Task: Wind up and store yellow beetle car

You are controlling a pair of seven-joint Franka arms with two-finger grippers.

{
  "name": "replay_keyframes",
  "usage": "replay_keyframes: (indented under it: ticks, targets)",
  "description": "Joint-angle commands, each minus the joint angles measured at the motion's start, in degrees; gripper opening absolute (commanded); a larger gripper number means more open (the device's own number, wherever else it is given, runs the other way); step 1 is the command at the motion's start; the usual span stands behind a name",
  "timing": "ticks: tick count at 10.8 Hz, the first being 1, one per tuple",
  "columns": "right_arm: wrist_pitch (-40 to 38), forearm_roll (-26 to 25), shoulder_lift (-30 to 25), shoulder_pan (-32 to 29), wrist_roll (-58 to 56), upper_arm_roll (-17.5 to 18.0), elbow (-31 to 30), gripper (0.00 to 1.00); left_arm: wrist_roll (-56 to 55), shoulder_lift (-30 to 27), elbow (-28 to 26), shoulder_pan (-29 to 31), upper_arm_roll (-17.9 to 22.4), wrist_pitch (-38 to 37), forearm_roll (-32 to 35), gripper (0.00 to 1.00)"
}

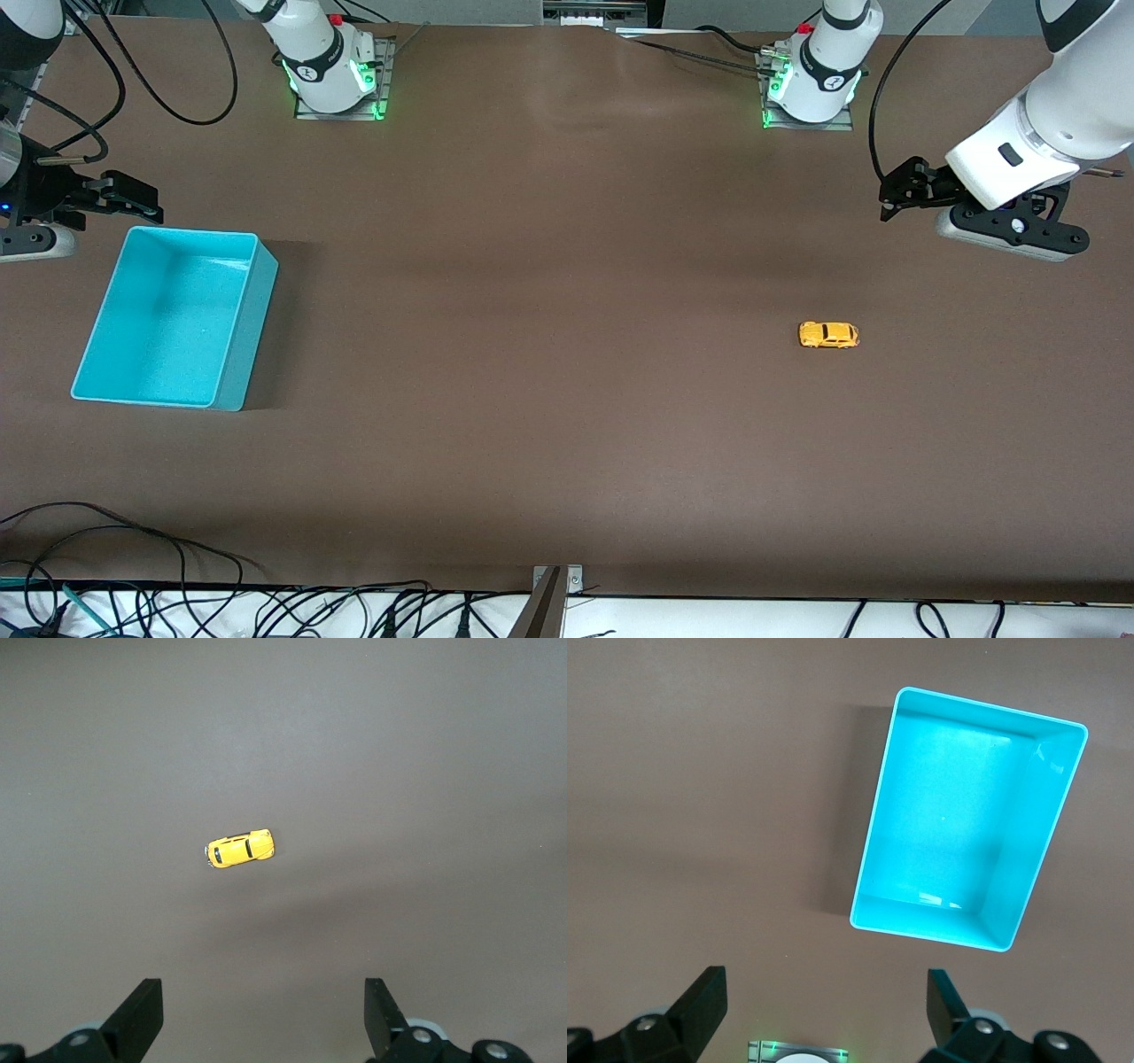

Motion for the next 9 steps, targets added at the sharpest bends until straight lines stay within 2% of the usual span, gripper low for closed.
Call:
replay_keyframes:
  ticks: [1,9]
  targets:
    - [-1.3,-0.9,-0.5,0.0,0.1,0.1,0.7,1.00,-0.7,-1.0,-0.8,0.1,0.2,0.0,-1.4,1.00]
    - [-1.7,-0.5,-0.4,0.0,0.0,0.1,0.7,1.00,-0.7,-0.5,0.2,-0.1,0.1,0.0,-1.3,1.00]
